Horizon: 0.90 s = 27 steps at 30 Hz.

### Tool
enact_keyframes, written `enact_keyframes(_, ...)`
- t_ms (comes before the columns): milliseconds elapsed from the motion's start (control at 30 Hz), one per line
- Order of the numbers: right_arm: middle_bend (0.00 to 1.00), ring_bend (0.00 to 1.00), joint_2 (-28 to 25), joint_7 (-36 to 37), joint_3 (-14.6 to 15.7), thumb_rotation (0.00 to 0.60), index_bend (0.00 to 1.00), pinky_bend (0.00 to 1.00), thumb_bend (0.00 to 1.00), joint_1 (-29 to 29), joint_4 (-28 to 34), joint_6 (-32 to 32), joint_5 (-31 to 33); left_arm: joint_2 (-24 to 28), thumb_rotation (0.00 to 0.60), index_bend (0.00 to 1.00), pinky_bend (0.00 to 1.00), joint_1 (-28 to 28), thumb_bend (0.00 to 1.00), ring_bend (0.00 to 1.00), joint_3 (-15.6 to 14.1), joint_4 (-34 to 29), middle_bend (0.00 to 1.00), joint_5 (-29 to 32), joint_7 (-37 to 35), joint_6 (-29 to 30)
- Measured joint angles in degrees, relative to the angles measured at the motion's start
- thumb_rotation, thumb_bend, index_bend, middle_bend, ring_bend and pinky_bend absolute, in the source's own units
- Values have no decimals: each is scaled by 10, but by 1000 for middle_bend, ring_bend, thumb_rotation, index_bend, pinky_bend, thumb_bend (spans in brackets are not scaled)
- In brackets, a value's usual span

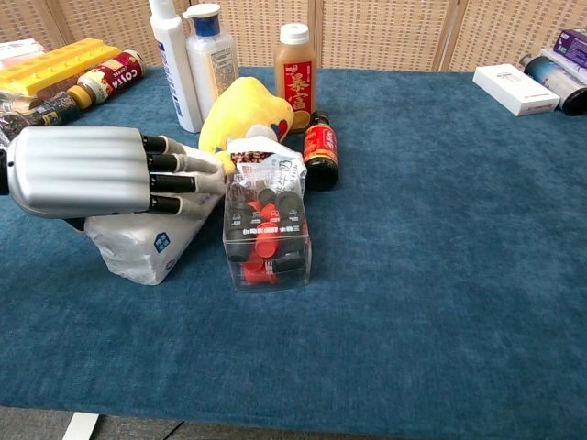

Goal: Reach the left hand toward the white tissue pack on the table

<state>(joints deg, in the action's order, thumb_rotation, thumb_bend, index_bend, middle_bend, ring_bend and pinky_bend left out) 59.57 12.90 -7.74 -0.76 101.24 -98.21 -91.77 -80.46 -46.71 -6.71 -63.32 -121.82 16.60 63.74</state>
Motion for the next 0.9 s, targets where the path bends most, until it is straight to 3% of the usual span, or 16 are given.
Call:
enact_keyframes(100,0,0,-1,5,0,600,0,0,0,1,0,-3,-1,-3,600,857,788,3,23,734,-3,3,836,5,10,2)
enact_keyframes(400,0,0,-1,2,2,600,0,0,0,0,3,1,-6,52,600,859,776,14,28,737,4,-49,833,22,22,63)
enact_keyframes(633,0,0,2,-6,7,600,0,0,0,0,7,1,-16,145,600,859,775,27,29,737,45,-139,830,48,29,141)
enact_keyframes(900,0,0,1,-4,7,600,0,0,0,1,10,-2,-17,205,600,857,763,31,29,737,83,-208,825,71,50,154)
